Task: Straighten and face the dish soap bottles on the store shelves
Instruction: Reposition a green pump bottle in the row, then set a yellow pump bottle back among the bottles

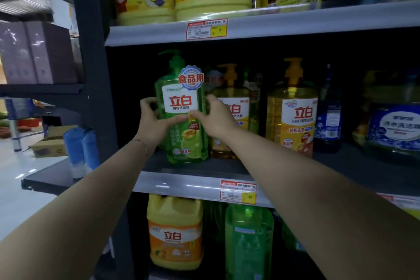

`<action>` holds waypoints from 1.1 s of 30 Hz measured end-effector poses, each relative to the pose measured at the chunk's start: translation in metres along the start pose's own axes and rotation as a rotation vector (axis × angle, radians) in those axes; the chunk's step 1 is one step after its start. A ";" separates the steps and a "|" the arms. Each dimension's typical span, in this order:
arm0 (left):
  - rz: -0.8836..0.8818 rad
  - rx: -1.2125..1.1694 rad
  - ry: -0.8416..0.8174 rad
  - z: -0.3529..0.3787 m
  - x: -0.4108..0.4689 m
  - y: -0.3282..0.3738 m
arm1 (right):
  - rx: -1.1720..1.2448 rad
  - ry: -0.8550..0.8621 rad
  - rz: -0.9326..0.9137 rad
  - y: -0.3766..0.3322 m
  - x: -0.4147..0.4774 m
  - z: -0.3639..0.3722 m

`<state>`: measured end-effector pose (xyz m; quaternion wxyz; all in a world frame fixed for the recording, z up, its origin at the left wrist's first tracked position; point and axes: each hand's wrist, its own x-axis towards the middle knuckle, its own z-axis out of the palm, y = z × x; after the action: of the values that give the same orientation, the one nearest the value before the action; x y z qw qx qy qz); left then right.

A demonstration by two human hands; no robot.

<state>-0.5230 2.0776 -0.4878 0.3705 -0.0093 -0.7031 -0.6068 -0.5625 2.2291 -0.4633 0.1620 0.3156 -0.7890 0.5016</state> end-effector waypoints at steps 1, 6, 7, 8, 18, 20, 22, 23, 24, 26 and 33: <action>-0.007 0.005 0.009 0.004 0.004 -0.003 | -0.022 0.019 0.014 0.002 0.002 0.003; 0.010 -0.012 0.078 0.011 0.013 -0.021 | -0.084 -0.001 0.034 0.013 0.008 0.016; 0.025 -0.008 0.091 0.012 0.012 -0.025 | -0.100 -0.025 0.032 0.015 0.007 0.016; 0.040 0.004 0.107 0.012 0.012 -0.028 | -0.120 -0.056 0.025 0.018 0.006 0.017; 0.522 0.679 0.286 0.053 -0.015 -0.021 | -0.477 0.210 -0.148 0.038 -0.022 -0.007; 0.492 0.592 0.061 0.073 -0.020 -0.023 | -0.478 0.350 -0.128 0.045 -0.025 -0.014; 0.353 0.511 -0.068 0.092 -0.020 -0.028 | -0.423 0.402 -0.038 0.051 -0.025 -0.018; 0.279 0.466 -0.094 0.100 -0.019 -0.030 | -0.380 0.402 0.022 0.053 -0.026 -0.020; 0.211 0.409 -0.110 0.106 -0.019 -0.030 | -0.324 0.385 0.089 0.055 -0.025 -0.021; 0.076 0.254 -0.167 0.116 -0.019 -0.026 | -0.145 0.297 0.246 0.058 -0.019 -0.025; -0.090 0.141 -0.175 0.119 -0.019 -0.015 | 0.160 0.085 0.463 0.055 -0.012 -0.030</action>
<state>-0.5767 2.1840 -0.5099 0.2801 -0.0046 -0.7733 -0.5688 -0.5921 2.2767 -0.4947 0.0502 0.1166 -0.7904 0.5992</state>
